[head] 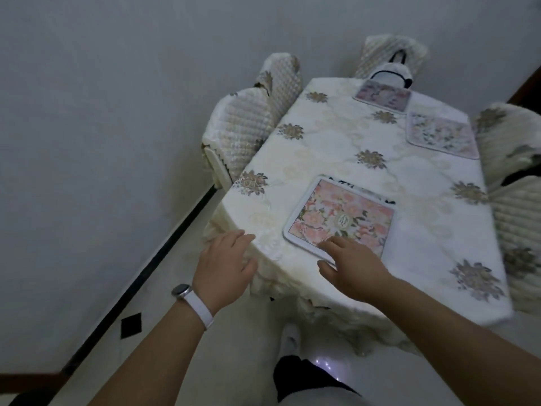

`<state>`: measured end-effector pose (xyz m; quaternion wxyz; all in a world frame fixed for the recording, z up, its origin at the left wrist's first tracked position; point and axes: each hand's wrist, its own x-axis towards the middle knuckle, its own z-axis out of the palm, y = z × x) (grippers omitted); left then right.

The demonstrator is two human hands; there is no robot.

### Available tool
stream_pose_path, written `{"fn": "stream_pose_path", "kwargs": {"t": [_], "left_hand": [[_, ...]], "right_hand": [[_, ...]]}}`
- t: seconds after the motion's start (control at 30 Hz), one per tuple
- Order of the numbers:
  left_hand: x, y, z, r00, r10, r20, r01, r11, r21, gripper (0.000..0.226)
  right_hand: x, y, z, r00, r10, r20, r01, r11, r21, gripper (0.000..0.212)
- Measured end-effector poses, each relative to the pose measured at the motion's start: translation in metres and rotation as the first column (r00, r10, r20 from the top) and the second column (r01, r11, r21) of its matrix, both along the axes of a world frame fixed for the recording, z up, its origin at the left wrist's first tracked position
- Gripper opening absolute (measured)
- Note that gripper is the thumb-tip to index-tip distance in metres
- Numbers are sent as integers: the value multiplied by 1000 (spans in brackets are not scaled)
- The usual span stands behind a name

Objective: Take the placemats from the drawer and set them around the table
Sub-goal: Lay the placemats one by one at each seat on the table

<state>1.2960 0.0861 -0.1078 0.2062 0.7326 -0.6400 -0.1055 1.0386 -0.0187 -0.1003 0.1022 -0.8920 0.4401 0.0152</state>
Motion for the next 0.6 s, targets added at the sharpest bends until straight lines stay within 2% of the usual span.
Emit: {"fn": "stream_pose_path", "kwargs": {"t": [0.2, 0.43, 0.6], "left_hand": [[-11, -71, -12, 992, -123, 19, 121, 989, 90, 52], [-22, -151, -36, 961, -269, -65, 276, 944, 178, 42], [-40, -205, -55, 943, -316, -102, 331, 909, 253, 39]], "right_hand": [[-15, -52, -30, 988, -148, 36, 144, 986, 86, 47], [-51, -113, -64, 953, -302, 37, 288, 933, 216, 45], [-77, -141, -76, 914, -406, 24, 391, 894, 221, 45]]}}
